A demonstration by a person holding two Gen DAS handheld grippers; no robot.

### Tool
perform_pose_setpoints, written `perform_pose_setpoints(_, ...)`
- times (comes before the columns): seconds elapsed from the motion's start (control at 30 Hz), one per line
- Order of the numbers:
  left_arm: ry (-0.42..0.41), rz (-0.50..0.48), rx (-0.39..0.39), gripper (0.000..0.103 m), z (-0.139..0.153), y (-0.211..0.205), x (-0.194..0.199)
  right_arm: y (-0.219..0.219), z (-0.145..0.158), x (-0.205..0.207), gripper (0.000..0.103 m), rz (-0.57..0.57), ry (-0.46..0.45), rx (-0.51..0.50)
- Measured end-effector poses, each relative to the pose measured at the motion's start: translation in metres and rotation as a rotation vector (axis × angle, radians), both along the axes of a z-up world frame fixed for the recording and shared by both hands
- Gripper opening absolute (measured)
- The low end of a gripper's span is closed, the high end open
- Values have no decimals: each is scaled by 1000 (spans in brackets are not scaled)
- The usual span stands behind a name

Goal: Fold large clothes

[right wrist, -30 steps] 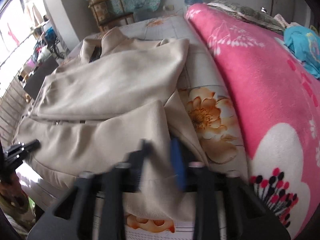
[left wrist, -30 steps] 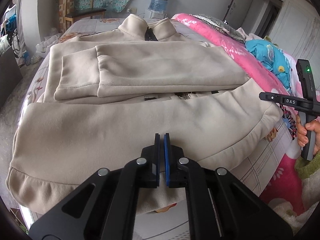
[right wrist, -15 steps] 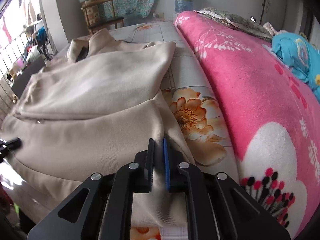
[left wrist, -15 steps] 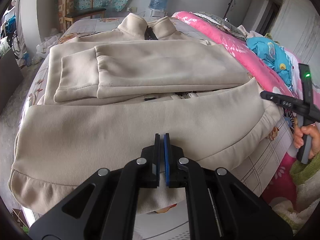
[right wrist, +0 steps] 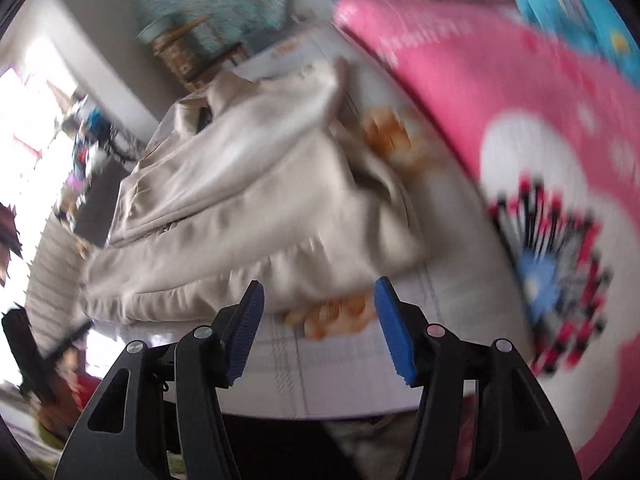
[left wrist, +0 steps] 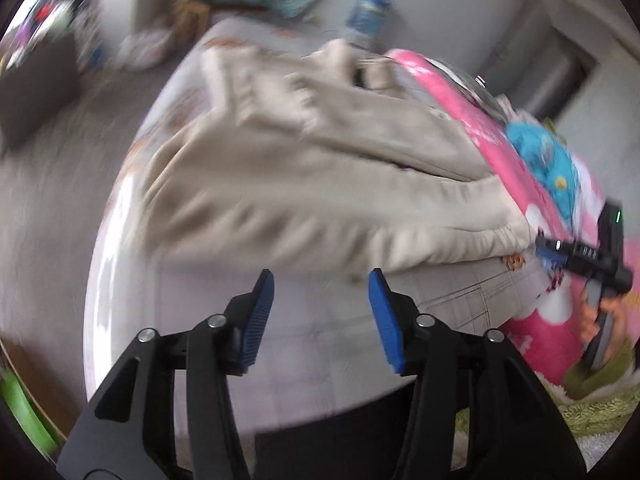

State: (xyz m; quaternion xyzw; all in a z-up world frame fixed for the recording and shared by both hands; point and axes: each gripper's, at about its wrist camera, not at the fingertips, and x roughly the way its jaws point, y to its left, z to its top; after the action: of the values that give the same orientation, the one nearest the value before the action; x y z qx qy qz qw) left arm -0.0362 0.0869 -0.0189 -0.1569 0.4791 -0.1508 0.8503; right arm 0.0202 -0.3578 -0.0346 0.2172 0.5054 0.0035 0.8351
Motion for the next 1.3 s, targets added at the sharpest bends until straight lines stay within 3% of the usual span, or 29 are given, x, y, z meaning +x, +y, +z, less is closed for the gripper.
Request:
perform_pose_setpoints(0.13,66,199,-160,53,-23,42,-4,-13,-10,3,56,-119,6,15)
perform_pose_setpoints(0.23,65,311,-288,53,-32,64,1,-27,-17,3,56,-209,-15,70)
perform_pose_setpoints(0.33,50,393,-354,50,-39,77,10,-36,-24,2,56,-272,-60,112)
perform_pose_setpoints(0.37,58,411,-361,44,-40,78,13,-36,-25,3,56,-282,-72,119)
perform_pose_setpoints(0.47,65,437,-323,31,-41,71,20,-31,-25,9,56,-290,-99,88)
perform_pose_setpoints(0.57,55,436,-223,16,-39,61,27,-24,-25,19,37,-267,-105,-1)
perform_pose_setpoints(0.6,43,426,-175,13,-36,55,29,-23,-25,20,22,-249,-109,-22)
perform_pose_setpoints(0.7,-19,375,1,7,-17,37,29,-18,-6,21,14,-193,-153,-91)
perform_pose_setpoints(0.77,-65,336,68,6,-1,31,24,-16,10,17,13,-158,-185,-130)
perform_pose_setpoints(0.87,-86,281,73,5,18,32,12,-18,28,9,12,-115,-208,-149)
perform_pose_setpoints(1.03,14,218,21,6,21,46,-15,-30,33,-7,13,-47,-156,-132)
perform_pose_setpoints(1.2,87,245,-1,15,2,61,-24,-42,15,-16,27,-53,-65,-165)
perform_pose_setpoints(1.3,12,289,-5,27,23,76,-32,-51,32,-21,41,-83,-114,-168)
